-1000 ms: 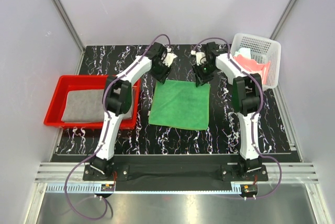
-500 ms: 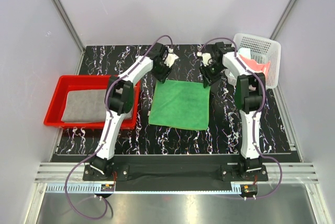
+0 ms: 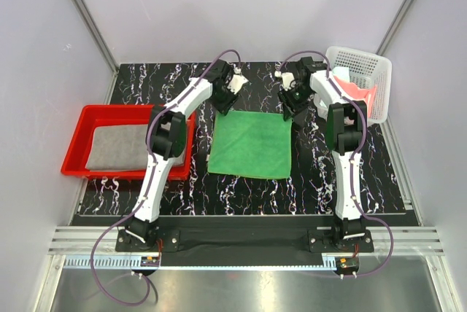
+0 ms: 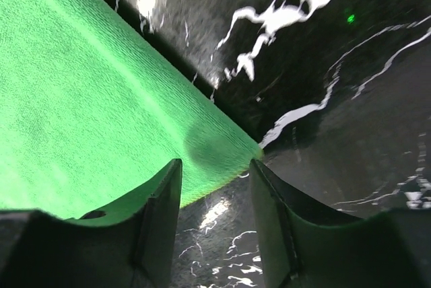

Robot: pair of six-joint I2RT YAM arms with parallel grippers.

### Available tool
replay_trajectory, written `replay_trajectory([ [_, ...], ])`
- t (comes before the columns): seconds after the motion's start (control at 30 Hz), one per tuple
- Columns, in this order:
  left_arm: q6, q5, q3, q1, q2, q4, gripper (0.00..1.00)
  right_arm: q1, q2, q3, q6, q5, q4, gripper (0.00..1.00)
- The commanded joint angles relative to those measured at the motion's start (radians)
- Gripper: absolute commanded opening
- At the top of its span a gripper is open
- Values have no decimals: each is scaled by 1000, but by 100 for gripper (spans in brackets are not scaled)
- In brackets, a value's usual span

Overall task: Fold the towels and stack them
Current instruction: Fold the towel

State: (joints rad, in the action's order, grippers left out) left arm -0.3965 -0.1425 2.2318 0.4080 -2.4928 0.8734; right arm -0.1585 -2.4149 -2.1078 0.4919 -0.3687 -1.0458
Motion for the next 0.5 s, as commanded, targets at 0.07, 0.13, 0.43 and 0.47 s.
replay_trajectory([
  [0.07, -39, 34, 34, -32, 15, -7, 44, 5, 16, -61, 27, -6, 1, 52],
  [0.13, -41, 32, 32, -34, 14, -1, 44, 7, 23, -52, 48, -15, 13, 52],
  [0.43, -24, -6, -11, -37, 80, -27, 51, 7, -33, -103, 97, -105, 3, 52],
  [0.47, -24, -6, -11, -37, 84, -30, 51, 7, -45, -118, 99, -116, 1, 52],
])
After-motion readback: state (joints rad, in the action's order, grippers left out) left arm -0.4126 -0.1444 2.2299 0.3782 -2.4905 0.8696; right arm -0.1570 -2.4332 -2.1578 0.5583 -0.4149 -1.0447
